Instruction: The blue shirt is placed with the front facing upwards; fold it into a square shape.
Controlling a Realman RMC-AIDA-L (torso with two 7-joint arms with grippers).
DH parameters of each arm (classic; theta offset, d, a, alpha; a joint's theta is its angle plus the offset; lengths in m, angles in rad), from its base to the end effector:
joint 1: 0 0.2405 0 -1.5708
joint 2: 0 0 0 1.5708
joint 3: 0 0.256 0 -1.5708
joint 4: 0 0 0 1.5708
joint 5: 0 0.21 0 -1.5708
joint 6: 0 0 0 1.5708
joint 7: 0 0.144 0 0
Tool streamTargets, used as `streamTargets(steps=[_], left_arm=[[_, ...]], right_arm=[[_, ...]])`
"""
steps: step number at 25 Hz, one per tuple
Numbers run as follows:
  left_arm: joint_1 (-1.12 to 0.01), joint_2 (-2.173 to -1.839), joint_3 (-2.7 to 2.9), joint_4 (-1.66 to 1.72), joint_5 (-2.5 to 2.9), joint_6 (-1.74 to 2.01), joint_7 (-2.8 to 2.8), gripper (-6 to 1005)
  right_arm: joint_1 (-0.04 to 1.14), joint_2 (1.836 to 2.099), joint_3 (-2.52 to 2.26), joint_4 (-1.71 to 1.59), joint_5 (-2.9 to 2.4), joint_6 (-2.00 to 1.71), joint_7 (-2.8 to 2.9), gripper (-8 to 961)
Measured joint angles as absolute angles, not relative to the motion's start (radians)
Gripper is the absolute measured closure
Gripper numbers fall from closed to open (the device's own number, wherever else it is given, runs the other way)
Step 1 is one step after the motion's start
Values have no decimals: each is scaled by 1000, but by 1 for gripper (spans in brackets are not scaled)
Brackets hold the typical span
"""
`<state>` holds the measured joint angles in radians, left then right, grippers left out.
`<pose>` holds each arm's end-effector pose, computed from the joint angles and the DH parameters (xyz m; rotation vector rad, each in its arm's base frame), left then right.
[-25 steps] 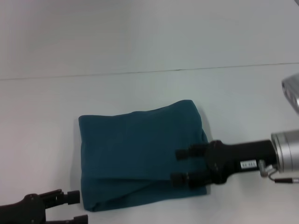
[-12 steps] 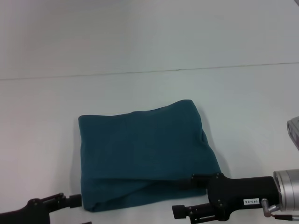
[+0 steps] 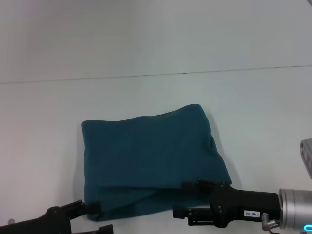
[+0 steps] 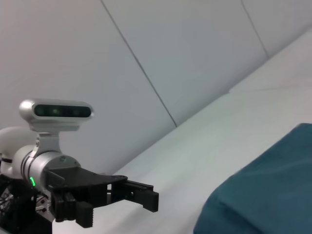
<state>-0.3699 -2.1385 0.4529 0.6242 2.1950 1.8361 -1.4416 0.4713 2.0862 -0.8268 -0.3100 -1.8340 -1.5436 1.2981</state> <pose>-0.2972 0.2403 -0.0131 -2.7324 -1.0491 -0.9284 0.2765 0.2710 -0.0633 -2.7409 0.9779 0.9313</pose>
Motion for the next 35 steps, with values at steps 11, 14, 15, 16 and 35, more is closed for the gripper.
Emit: streamTargets(steps=[11,14,15,16,35], left_arm=[[-354,-2160,448,599,2166,1835,-1206,63],[-356,-2158,442,598,2164,1833,-1208,63],[-356,-2158,438,600,2164,1833,-1208,63],[-356,-2158,433,600,2164,1833,-1208,63],[-353,-2155,411,598,2164,1835,-1207,63]], right_arm=[[479,2088,-837,-304,-1834,-1549,1270,26],[478,2088,-837,-304,-1833,-1550,1269,26],[479,2088,-837,-303,-1833,-1550,1269,26],[479,2088,-837,-302,-1832,-1550,1269,26],[473,2088,-830,-299,-1831,-1549,1269,26]])
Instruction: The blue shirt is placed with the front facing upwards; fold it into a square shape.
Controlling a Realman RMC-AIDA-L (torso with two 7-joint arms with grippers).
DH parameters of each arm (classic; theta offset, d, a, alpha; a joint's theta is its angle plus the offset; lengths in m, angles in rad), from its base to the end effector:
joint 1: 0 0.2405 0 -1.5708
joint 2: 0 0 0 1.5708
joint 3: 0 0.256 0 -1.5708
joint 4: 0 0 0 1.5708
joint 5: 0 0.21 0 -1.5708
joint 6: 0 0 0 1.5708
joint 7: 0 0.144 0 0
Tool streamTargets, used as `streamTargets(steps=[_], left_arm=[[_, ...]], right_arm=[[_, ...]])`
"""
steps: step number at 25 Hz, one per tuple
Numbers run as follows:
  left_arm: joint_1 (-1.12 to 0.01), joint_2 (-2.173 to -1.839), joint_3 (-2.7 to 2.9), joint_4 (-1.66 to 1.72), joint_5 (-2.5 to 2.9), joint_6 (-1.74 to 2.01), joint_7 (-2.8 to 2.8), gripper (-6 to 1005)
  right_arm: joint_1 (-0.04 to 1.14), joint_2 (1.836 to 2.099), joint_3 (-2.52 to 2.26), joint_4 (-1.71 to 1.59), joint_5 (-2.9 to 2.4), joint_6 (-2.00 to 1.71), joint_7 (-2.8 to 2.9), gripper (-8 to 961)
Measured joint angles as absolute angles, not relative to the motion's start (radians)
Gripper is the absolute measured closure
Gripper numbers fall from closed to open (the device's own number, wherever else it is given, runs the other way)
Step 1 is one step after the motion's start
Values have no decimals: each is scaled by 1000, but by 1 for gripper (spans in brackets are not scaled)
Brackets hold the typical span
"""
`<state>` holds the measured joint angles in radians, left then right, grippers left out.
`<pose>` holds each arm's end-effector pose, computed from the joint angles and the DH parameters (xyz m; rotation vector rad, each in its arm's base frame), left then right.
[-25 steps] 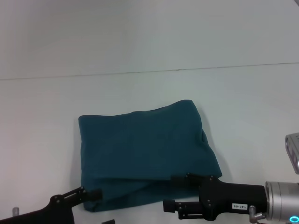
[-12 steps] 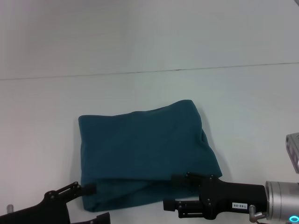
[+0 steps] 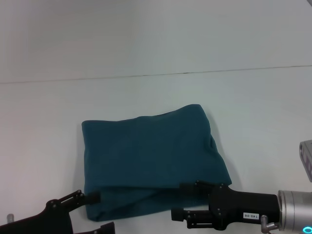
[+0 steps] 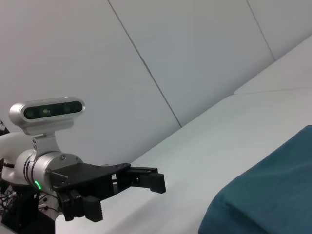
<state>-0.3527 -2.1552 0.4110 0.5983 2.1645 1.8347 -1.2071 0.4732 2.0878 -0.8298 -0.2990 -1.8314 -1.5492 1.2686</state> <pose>-0.2969 0.2358 -0.0168 -2.6948 -0.7575 -0.9766 0.2751 0.2690 -0.0653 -2.7528 0.9460 0.9401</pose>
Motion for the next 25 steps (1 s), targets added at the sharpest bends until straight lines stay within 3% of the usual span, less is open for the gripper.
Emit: streamTargets(steps=[25], left_arm=[[-353,-2155,411,598,2164,1838,-1207,63]], right_arm=[[478,2088,-830,-297,-1832,-1551,1269,26]])
